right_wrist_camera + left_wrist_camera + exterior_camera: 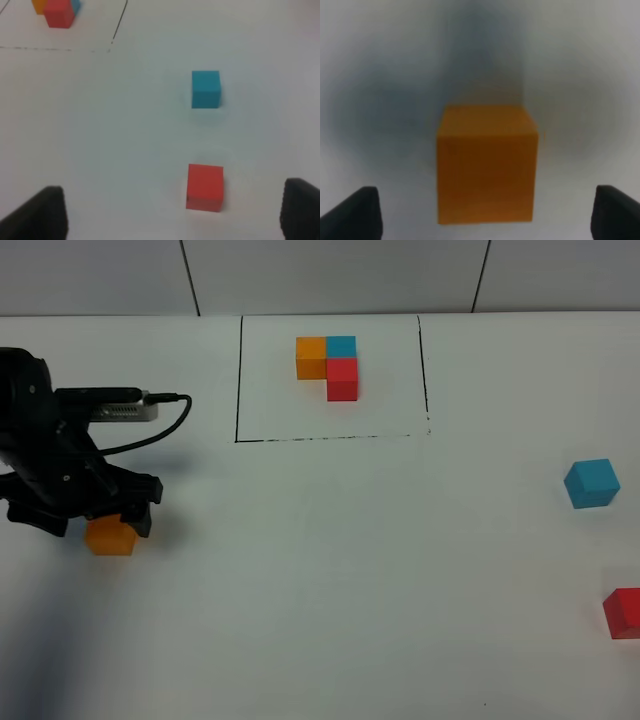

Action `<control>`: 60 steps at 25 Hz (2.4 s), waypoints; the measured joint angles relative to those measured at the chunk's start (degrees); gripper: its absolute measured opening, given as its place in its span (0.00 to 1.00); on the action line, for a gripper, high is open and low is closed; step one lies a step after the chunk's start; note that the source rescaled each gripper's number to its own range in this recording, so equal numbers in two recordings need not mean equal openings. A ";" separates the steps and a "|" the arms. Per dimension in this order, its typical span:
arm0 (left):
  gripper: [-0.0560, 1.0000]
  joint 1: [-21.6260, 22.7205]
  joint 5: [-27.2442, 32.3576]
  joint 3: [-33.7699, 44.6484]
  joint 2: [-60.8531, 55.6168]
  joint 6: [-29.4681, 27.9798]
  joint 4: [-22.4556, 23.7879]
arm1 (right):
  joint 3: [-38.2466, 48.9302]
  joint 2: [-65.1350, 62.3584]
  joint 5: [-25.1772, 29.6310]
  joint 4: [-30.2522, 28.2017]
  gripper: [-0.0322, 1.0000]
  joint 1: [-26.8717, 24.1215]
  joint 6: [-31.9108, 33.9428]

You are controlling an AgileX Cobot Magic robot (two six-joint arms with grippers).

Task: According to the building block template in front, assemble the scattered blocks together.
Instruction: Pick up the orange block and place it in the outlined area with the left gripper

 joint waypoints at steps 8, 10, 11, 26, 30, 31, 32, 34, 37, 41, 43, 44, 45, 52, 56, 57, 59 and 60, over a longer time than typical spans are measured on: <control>1.00 -1.96 -2.95 0.00 3.39 -5.96 2.71 | 0.00 0.00 0.00 0.00 0.74 0.00 0.00; 1.00 -1.96 -2.96 0.00 3.43 -6.93 4.24 | 0.00 0.00 0.00 0.00 0.74 0.00 0.00; 1.00 -1.96 -3.02 0.00 3.43 -7.15 4.49 | 0.00 0.00 0.00 0.00 0.74 0.00 0.00; 0.18 -1.96 -2.96 0.00 4.55 -7.43 5.13 | 0.00 0.00 0.00 0.00 0.74 0.00 0.00; 0.06 -1.96 -2.56 -0.15 4.55 -7.11 5.23 | 0.00 0.00 0.00 0.00 0.74 0.00 0.00; 0.06 -1.96 -1.88 -0.53 4.55 -6.52 5.23 | 0.00 0.00 0.00 0.00 0.74 0.00 0.00; 0.06 -1.96 -0.97 -1.01 4.55 -5.47 5.23 | 0.00 0.00 0.00 0.00 0.74 0.00 0.00; 0.06 -2.24 1.19 -2.82 4.09 -0.72 5.30 | 0.00 0.00 0.00 0.00 0.74 0.00 0.00; 0.06 -3.32 5.72 -7.17 3.08 7.06 5.25 | 0.00 0.00 0.00 0.00 0.74 0.00 0.00; 0.06 -6.46 12.98 -14.77 3.06 17.65 6.18 | 0.00 0.00 0.00 0.00 0.74 0.00 0.00; 0.06 -8.68 15.53 -18.22 4.30 23.77 6.92 | 0.00 0.00 0.00 0.00 0.74 0.00 0.00; 0.06 -9.99 16.20 -20.04 5.14 27.33 7.05 | 0.00 0.00 0.00 0.00 0.74 0.00 0.00; 0.06 -11.31 16.91 -21.81 6.37 30.84 7.05 | 0.00 0.00 0.00 0.00 0.74 0.00 0.00; 0.06 -19.34 19.97 -36.25 17.56 45.77 7.14 | 0.00 0.00 0.00 0.00 0.74 0.00 0.00; 0.06 -22.72 23.08 -45.76 24.43 50.18 7.14 | 0.00 0.00 0.00 0.00 0.74 0.00 0.00; 0.06 -23.26 23.93 -47.54 26.09 50.92 7.14 | 0.00 0.00 0.00 0.00 0.74 0.00 0.00; 0.06 -24.18 24.94 -51.24 28.73 52.02 7.09 | 0.00 0.00 0.00 0.00 0.74 0.00 0.00; 0.06 -24.47 25.01 -52.57 29.86 52.51 7.09 | 0.00 0.00 0.00 0.00 0.74 0.00 0.00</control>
